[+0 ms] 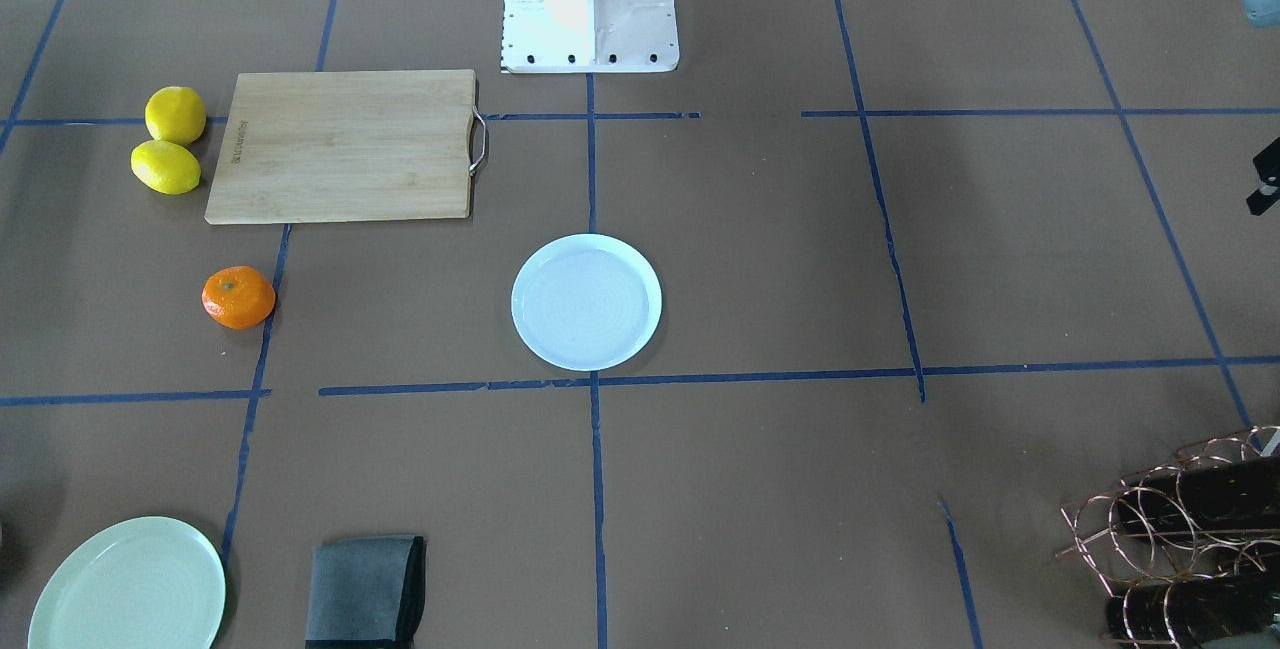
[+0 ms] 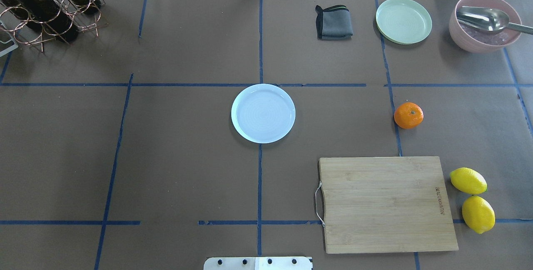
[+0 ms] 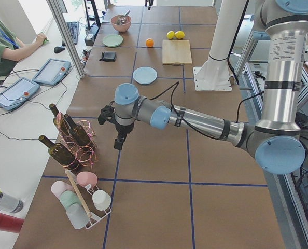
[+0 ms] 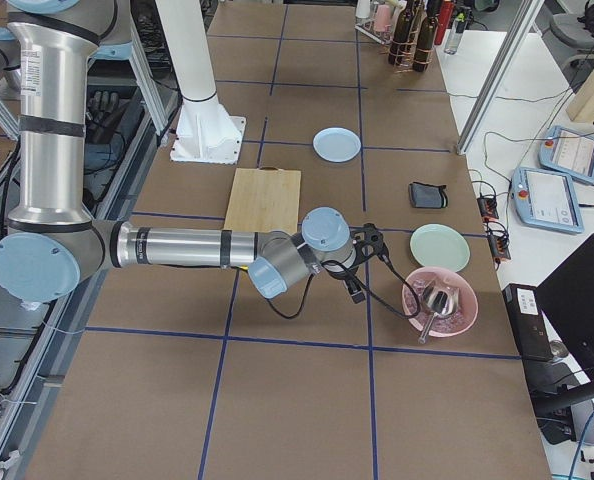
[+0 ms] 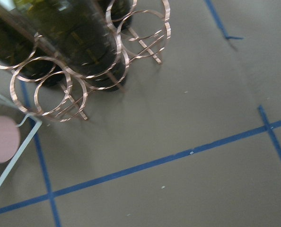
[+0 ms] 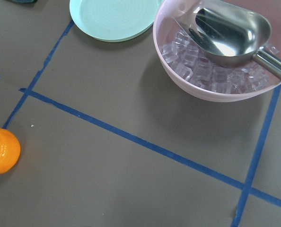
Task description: Pick orange to plate
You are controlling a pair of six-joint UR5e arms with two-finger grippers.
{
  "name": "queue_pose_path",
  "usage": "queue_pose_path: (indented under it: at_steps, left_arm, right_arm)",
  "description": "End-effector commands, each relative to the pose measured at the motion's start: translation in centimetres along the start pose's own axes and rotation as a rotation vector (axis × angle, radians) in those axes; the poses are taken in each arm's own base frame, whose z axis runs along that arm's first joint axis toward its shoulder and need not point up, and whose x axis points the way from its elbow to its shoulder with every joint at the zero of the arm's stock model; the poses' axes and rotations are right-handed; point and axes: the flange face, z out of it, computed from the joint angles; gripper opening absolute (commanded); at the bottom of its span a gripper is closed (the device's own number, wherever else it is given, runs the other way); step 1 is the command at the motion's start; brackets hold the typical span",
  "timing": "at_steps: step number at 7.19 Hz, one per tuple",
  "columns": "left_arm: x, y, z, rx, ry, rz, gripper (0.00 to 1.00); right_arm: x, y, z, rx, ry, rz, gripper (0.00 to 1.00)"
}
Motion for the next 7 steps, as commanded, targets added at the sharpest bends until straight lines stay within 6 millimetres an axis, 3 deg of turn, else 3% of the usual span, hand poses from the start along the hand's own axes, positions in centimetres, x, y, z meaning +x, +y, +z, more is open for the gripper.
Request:
queue_pose_path:
  at_steps: [1, 2, 3, 5, 7]
  left_arm:
    - [-7.8, 6.9, -0.4, -0.045, -0.001, 0.069, 1.00]
    - [-8.7, 10.1, 0.8, -0.092, 0.002, 0.026, 1.00]
    - [-8.7, 10.5, 1.0, -0.095, 0.003, 0.025, 1.00]
    - [-8.2, 10.3, 0.5, -0.084, 0.002, 0.033, 1.00]
    - [-8.2, 10.3, 0.4, -0.080, 0.009, 0.033, 1.00]
  right_arm:
    - [-5.5, -4.1, 4.2, -0.029, -0.011, 0.060, 1.00]
    - [-9.4, -5.6, 8.0, -0.041, 0.037, 0.080, 1.00]
    - [-13.7, -6.5, 10.7, -0.043, 0.047, 0.084, 1.00]
    - [-21.5, -6.7, 14.3, -0.047, 0.067, 0.123, 1.00]
    - [-26.0, -6.0, 14.6, -0.106, 0.128, 0.112, 1.00]
